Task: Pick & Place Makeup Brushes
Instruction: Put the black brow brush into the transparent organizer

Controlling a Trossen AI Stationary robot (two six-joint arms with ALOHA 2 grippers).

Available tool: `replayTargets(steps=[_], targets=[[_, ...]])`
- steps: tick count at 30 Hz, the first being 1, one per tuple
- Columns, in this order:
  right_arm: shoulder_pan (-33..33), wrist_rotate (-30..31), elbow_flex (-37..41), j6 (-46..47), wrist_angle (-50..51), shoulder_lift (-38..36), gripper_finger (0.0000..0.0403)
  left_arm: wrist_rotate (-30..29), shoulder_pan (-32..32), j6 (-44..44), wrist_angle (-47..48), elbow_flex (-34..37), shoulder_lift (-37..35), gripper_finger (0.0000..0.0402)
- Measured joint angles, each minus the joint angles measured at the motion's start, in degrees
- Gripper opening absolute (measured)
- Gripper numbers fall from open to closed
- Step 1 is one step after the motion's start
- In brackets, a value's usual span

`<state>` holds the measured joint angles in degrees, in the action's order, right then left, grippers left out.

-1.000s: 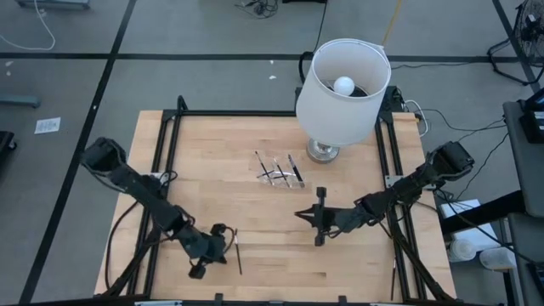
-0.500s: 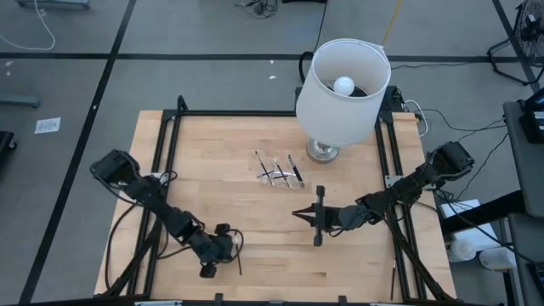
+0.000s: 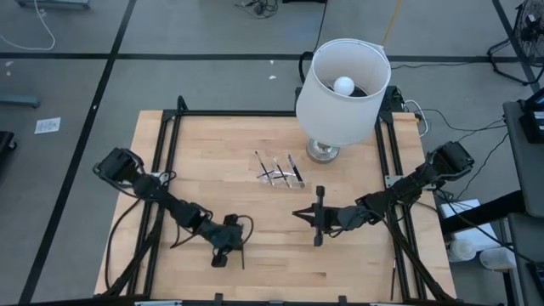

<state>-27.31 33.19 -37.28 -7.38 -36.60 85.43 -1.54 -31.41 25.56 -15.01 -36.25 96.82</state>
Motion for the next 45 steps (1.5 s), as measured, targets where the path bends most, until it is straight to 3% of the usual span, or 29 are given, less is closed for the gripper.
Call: replayTargets(steps=[11, 17, 25, 35, 45], targets=[[0.7, -0.2, 0.0, 0.2, 0.0, 0.0, 0.0001, 1.7, 4.6, -1.9, -0.1, 0.0, 0.0, 0.0004], [0.7, -0.2, 0.0, 0.6, 0.2, 0.0, 0.0001, 6.8, 3.8, 1.1, -0.4, 0.0, 0.0, 0.0007], [0.7, -0.2, 0.0, 0.7, 0.1, 0.0, 0.0001, 6.5, 2.8, 3.0, -2.0, -1.4, 2.6, 0.0003], [0.7, -0.2, 0.0, 0.7, -0.1, 0.0, 0.0001, 18.4, 7.7, -8.4, 0.8, -11.7, 11.9, 0.0008], [0.7, -0.3, 0.0, 0.6, 0.2, 0.0, 0.0001, 18.6, 13.2, -16.0, 3.1, -17.4, 12.1, 0.0013]])
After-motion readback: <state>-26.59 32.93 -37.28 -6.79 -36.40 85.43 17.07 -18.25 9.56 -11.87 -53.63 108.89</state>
